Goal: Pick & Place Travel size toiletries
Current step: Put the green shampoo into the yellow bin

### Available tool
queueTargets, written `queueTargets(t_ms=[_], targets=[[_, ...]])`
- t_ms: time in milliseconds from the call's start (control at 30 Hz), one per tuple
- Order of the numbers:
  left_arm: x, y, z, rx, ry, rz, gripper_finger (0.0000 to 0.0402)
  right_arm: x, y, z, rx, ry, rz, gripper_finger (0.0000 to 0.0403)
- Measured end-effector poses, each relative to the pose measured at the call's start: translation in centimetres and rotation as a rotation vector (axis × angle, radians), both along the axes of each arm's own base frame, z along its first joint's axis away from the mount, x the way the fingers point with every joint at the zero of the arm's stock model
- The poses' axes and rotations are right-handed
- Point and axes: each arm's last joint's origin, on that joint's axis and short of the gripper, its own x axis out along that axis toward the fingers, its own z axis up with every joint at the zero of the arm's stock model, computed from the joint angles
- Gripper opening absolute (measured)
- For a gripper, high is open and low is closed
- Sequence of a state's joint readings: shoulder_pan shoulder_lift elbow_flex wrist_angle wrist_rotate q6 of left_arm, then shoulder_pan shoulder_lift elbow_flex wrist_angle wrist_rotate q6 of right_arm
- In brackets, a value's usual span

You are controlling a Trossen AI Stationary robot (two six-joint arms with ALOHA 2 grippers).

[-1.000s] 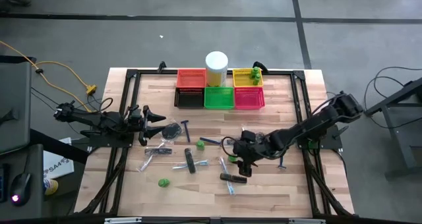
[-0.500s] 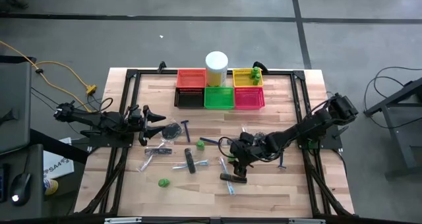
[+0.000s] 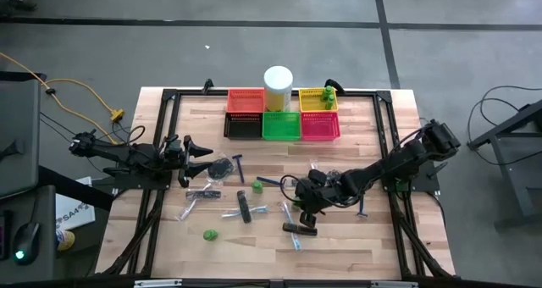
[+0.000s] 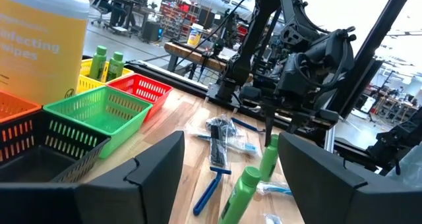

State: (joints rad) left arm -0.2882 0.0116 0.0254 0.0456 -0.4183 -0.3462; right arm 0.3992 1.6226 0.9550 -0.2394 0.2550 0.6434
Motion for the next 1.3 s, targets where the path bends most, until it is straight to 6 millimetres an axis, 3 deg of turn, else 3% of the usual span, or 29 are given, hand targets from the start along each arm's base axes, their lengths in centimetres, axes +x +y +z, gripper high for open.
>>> queueTargets(t_ms=[167, 333, 533, 733, 1000, 1300], targets=[[0.0, 0.0, 0.0, 0.000, -0.001, 0.000, 0.0246, -0.2, -0.8, 1.7, 0.056, -0.037, -0.055, 0.0088], [0.0, 0.0, 0.0, 0.000, -0.001, 0.001, 0.0246, -0.4, -3.3, 4.2, 0.054, -0.073, -0.128, 0.0091], [0.0, 0.0, 0.0, -0.004, -0.003, 0.003, 0.0246, -1.1, -7.9, 7.4, -0.029, -0.071, -0.201, 0.0089], [0.0, 0.0, 0.0, -0.004, -0.001, 0.003, 0.0246, -2.2, -13.6, 9.7, -0.170, -0.041, -0.297, 0.0090], [0.0, 0.0, 0.0, -0.003, 0.000, 0.002, 0.0246, -3.6, -21.5, 10.5, -0.253, -0.026, -0.510, 0.0090], [0.0, 0.0, 0.0, -0.001, 0.000, 0.002, 0.0246, -5.0, -28.4, 9.1, -0.309, 0.033, -0.636, 0.0091]])
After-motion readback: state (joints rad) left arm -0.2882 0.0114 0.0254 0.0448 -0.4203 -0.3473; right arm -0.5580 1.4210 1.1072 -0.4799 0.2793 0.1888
